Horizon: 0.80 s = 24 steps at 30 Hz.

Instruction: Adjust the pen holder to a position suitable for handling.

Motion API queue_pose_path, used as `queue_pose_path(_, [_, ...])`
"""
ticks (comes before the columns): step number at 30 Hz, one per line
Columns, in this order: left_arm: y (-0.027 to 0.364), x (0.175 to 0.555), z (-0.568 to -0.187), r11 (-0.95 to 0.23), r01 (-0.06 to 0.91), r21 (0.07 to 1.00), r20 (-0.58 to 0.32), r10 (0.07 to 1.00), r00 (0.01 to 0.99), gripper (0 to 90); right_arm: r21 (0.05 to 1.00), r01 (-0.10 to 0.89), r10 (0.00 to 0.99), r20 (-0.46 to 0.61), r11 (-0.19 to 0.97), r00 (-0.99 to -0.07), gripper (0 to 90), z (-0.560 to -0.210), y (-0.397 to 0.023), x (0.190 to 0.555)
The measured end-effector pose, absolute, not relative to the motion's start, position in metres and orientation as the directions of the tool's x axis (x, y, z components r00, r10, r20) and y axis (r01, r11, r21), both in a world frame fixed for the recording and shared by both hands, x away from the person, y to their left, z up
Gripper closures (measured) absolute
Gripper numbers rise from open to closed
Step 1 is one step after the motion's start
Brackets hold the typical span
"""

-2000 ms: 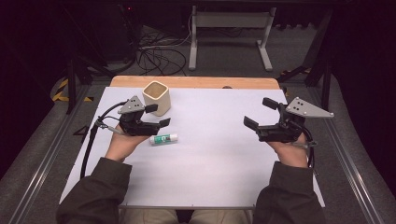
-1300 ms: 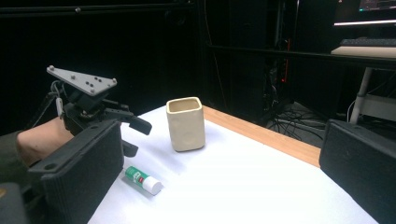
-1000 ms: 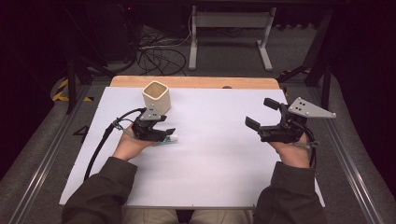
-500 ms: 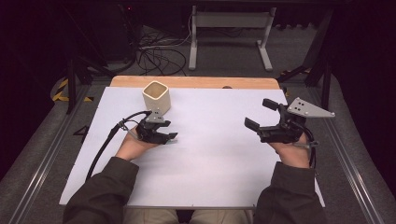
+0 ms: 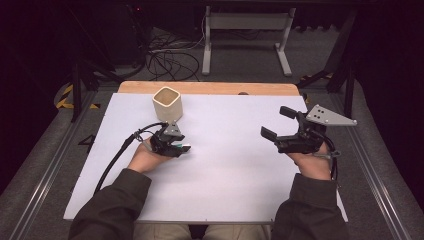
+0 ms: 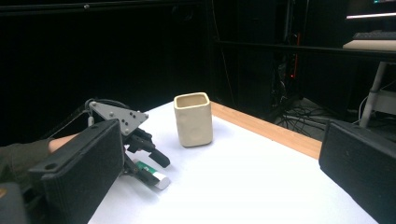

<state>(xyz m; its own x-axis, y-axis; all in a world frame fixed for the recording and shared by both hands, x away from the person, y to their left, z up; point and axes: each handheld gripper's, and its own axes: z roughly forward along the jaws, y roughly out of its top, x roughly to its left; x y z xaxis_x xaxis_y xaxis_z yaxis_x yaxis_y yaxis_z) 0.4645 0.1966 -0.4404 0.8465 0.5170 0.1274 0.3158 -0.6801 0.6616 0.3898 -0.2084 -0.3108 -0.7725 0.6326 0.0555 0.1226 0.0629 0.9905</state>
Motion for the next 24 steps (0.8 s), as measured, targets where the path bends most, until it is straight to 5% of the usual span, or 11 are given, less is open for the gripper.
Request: queue_pose_path(24, [0.186, 0.462, -0.447, -0.753, 0.257, 0.606, 0.203, 0.458, 0.865, 64.9, 0.988, 0.137, 0.628, 0.06, 0.075, -0.776, 0.9, -0.313, -0.205, 0.391])
